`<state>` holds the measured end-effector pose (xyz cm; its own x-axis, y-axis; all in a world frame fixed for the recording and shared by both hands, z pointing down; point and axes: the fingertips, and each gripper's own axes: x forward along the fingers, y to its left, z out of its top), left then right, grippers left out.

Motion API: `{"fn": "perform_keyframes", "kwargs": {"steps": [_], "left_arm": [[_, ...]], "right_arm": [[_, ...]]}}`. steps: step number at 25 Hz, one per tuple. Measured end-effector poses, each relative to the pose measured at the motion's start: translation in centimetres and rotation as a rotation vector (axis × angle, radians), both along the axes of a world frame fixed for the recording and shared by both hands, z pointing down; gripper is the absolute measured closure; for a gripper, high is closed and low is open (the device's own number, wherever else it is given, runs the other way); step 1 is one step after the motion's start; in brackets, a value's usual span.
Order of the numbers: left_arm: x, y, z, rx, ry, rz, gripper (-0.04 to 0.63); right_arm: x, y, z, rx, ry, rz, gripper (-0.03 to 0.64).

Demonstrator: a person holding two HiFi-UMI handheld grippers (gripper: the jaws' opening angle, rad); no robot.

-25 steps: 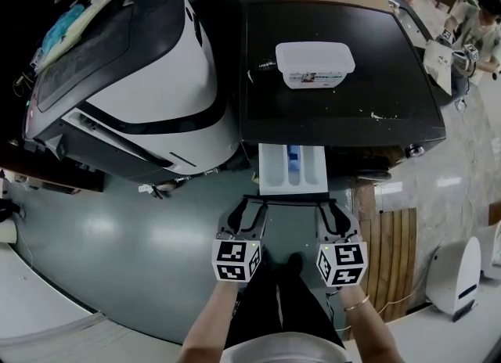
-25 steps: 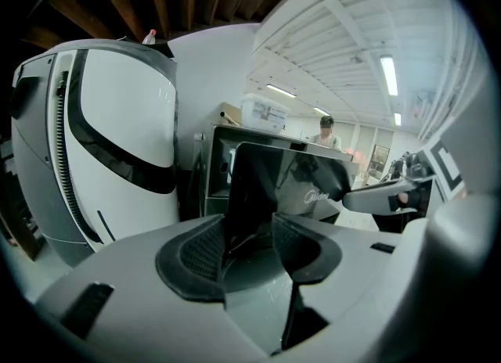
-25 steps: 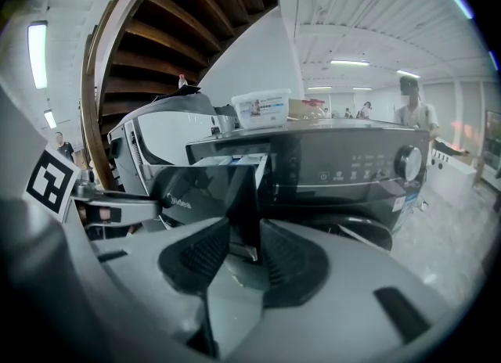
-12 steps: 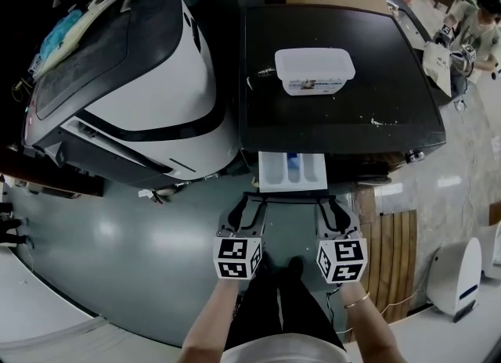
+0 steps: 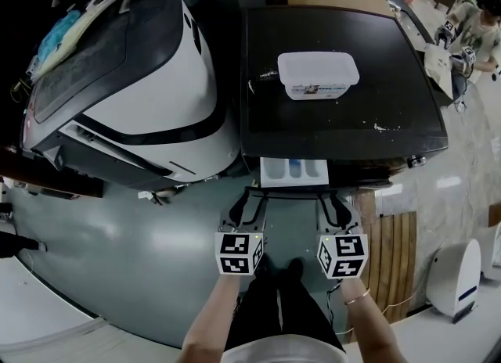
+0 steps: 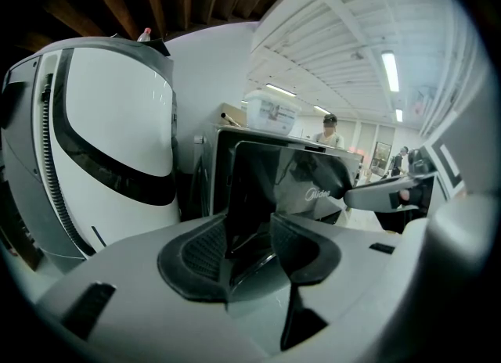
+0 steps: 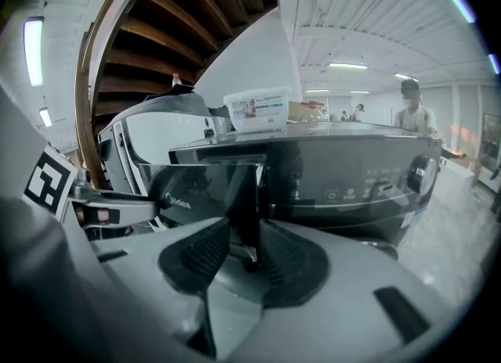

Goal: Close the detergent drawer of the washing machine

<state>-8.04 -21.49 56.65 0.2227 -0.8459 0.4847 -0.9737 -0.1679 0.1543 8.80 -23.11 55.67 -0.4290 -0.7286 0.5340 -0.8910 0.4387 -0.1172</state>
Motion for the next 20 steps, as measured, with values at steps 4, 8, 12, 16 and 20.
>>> {"fn": "perform_keyframes", "kwargs": {"steps": [4, 8, 12, 16, 20], "left_arm": [[-0.2, -0.7, 0.0, 0.000, -0.001, 0.000, 0.430], [-0.3, -1.3, -0.1, 0.004, -0.003, 0.002, 0.430], [-0.4, -1.6, -0.1, 0.005, -0.006, 0.000, 0.431], [-0.4, -2.1, -0.1, 0.007, -0.007, -0.003, 0.431], [-0.6, -2.6, 0.0, 0.001, -0.012, -0.007, 0.431]], "right_arm": [[-0.1, -0.7, 0.0, 0.003, 0.001, 0.007, 0.511], [-0.3, -1.2, -0.1, 0.009, 0.005, 0.009, 0.511], [-0.4, -1.6, -0.1, 0.010, 0.005, 0.011, 0.509], [-0.4, -2.0, -0.1, 0.012, 0.006, 0.015, 0.511], [-0.6, -2.6, -0.1, 0.010, 0.009, 0.023, 0.511]]}}
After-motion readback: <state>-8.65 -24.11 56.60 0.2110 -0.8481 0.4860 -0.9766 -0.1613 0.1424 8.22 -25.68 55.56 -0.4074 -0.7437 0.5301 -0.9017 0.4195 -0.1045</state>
